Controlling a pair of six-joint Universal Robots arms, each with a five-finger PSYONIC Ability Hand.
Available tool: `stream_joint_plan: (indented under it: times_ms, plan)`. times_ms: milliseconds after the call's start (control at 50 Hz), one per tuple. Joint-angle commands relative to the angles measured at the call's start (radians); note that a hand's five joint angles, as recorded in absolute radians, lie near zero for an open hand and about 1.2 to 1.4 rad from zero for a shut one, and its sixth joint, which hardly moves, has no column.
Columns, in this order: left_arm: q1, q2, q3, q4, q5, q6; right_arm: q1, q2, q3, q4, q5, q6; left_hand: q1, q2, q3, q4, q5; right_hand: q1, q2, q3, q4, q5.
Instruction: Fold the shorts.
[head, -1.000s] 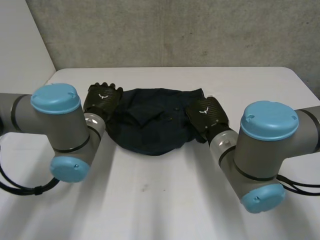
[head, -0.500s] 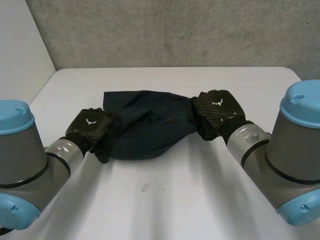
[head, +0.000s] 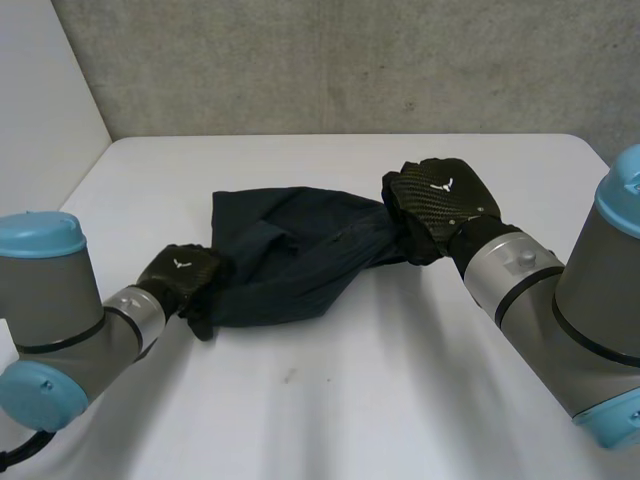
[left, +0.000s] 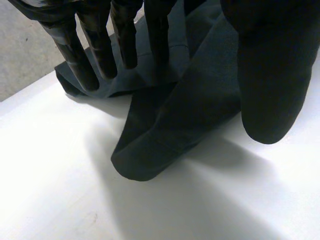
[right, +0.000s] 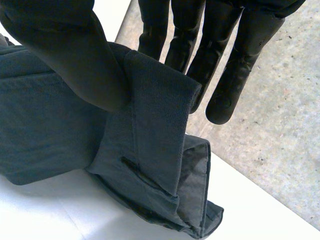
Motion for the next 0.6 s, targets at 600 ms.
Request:
stream_joint_plan:
  times_ms: [600]
  plan:
    - [-0.006, 0.398, 0.011, -0.179, 0.002, -0.034, -0.004, -0.025, -0.116, 0.221, 0.104, -0.16, 1.023, 1.026, 1.025, 1.025, 1.022, 0.421, 0.227, 0.212, 0.204, 0.259]
